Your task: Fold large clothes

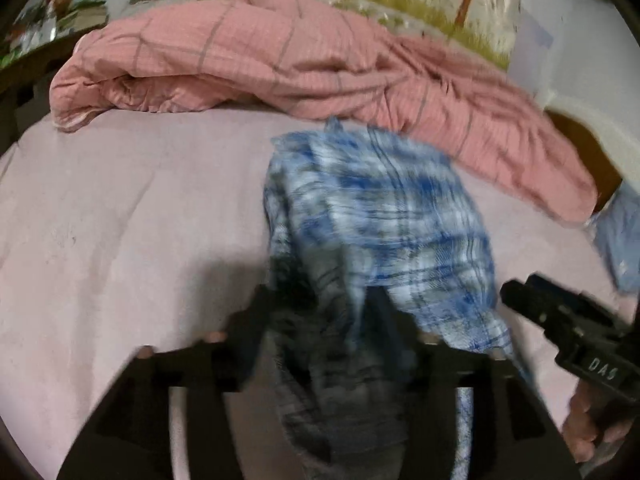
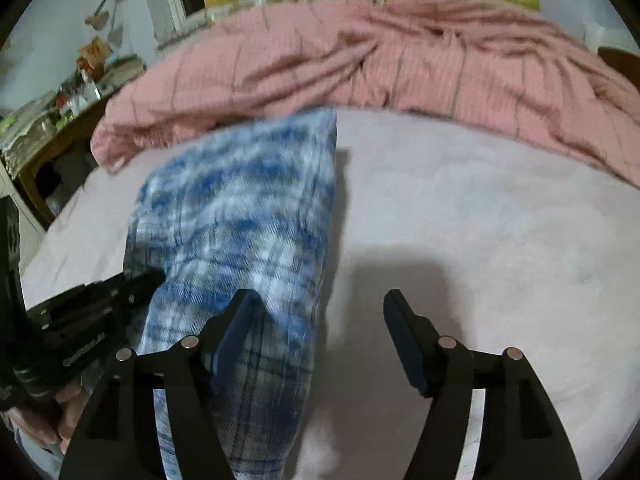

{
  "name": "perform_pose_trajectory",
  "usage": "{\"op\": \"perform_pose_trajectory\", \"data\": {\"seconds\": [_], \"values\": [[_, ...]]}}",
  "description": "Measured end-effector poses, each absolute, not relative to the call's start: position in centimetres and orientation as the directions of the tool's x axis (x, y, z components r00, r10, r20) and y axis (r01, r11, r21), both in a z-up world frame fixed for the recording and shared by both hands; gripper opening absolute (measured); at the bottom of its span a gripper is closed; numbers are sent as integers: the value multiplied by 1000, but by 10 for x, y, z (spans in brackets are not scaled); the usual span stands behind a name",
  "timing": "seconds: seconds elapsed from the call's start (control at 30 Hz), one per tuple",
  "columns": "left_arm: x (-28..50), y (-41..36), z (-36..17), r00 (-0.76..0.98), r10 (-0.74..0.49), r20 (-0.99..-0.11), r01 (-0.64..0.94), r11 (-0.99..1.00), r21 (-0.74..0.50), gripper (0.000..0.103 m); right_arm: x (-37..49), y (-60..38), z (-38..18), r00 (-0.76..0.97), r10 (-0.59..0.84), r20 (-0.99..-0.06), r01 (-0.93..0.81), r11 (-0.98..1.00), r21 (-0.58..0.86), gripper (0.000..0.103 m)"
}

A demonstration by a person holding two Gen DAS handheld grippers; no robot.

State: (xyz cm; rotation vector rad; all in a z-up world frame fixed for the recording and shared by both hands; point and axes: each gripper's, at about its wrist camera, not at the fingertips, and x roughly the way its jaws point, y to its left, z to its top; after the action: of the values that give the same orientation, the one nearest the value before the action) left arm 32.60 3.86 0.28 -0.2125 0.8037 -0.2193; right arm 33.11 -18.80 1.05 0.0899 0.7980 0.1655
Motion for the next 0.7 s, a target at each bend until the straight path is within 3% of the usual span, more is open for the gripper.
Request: {"op": "perform_pose_trajectory", "data": {"seconds": [0.1,0.2,0.3,0.47,0.57,0.7], "values": [[327,49,10,704,-282,-652,86,945,-316,69,326,-192,20,696,216,-685,-129,976,177,69],[331,56,9,676,-357,-644,87,907,-411,69,323,-192,24,700,186,-689,-101,982,162,70],[331,57,9,670,-403,-623,110,885,-453,81,322,-189,25,703,184,-687,-101,982,160,75],[349,60,-19,569,-482,-666,78,838,-541,82,324,-191,19,687,222,-692,-109,973,205,76],[358,66,-41,499,-575,-648,36,761,-648,83,327,-194,12,675,309,-670,-141,946,293,85],[358,72,-45,492,-634,-597,43,702,-711,83,340,-205,-11,606,485,-630,-174,854,490,85]]}}
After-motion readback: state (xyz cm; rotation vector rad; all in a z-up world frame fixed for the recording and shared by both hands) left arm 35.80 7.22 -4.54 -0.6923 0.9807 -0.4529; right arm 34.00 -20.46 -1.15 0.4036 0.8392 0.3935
